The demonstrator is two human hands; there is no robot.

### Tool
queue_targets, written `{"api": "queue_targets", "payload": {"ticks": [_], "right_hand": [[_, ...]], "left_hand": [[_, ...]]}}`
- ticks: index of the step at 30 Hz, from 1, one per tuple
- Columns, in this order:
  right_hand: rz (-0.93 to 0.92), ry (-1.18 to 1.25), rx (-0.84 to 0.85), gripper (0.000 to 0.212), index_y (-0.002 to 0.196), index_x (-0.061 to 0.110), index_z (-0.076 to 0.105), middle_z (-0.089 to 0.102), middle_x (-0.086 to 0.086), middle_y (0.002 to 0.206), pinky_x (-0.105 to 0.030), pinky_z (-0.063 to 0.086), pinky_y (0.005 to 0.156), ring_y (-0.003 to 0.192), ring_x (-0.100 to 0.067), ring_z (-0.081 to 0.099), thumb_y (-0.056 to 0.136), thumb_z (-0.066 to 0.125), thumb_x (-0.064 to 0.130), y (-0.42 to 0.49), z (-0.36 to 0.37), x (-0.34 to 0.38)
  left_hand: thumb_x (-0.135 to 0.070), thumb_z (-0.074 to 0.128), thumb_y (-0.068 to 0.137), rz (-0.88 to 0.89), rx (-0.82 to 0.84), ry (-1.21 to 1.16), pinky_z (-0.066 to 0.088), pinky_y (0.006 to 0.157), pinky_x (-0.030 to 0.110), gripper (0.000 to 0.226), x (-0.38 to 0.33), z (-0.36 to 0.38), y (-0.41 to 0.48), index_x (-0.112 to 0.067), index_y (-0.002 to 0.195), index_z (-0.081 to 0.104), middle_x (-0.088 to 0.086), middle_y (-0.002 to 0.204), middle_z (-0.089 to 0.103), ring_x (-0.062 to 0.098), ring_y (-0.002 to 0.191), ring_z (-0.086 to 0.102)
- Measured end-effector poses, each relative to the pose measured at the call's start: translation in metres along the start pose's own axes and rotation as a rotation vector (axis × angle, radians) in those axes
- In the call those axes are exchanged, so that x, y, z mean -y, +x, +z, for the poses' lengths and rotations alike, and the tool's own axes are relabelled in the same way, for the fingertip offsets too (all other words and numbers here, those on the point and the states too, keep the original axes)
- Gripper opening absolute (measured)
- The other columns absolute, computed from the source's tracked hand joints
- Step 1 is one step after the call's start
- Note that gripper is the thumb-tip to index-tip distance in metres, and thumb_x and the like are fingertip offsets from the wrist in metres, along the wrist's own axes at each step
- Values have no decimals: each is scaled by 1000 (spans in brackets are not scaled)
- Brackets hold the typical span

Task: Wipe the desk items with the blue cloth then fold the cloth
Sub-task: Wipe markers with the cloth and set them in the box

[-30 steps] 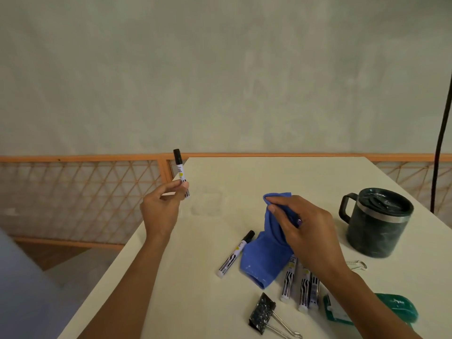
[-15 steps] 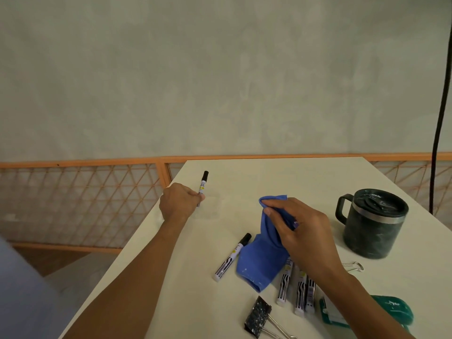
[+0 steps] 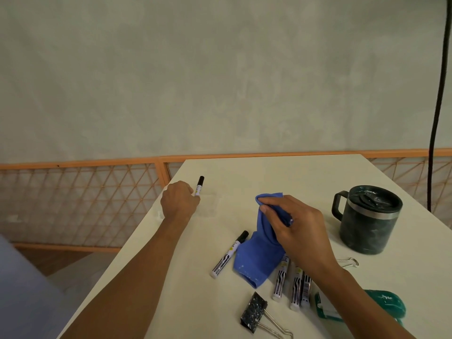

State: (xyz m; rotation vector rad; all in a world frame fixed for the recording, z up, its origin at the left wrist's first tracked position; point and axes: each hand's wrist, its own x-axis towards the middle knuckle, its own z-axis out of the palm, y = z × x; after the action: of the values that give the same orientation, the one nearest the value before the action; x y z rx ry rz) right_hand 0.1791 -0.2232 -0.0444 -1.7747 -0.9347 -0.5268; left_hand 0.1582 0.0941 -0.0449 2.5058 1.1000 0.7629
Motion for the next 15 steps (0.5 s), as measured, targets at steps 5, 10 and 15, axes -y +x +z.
{"api": "queue_targets", "payload": {"ticks": [5, 10, 15], "right_hand": [[-8, -5, -1, 24, 118, 26, 80, 70, 27, 107, -2, 44, 81, 96, 10, 65, 97, 78, 15, 0, -1, -1], [-9, -6, 2, 24, 117, 26, 80, 66, 33, 106, -1, 42, 79, 95, 14, 64, 97, 78, 14, -1, 1, 1], [-18, -10, -4, 24, 116, 25, 81, 67, 33, 106, -1, 42, 80, 95, 14, 64, 96, 79, 13, 0, 1, 2]], "left_hand": [[-36, 82, 94, 16, -22, -16, 55, 77, 36, 29, 1, 0, -5, -15, 114, 83, 8, 108, 80, 32, 100, 73], [-25, 84, 90, 18, -9, -38, 51, 76, 34, 28, 3, -2, -10, -15, 116, 82, 6, 114, 78, 30, 102, 72], [-20, 82, 91, 11, -12, -56, 44, 71, 31, 20, 4, -2, -12, -13, 110, 83, 7, 107, 78, 31, 96, 71]]}}
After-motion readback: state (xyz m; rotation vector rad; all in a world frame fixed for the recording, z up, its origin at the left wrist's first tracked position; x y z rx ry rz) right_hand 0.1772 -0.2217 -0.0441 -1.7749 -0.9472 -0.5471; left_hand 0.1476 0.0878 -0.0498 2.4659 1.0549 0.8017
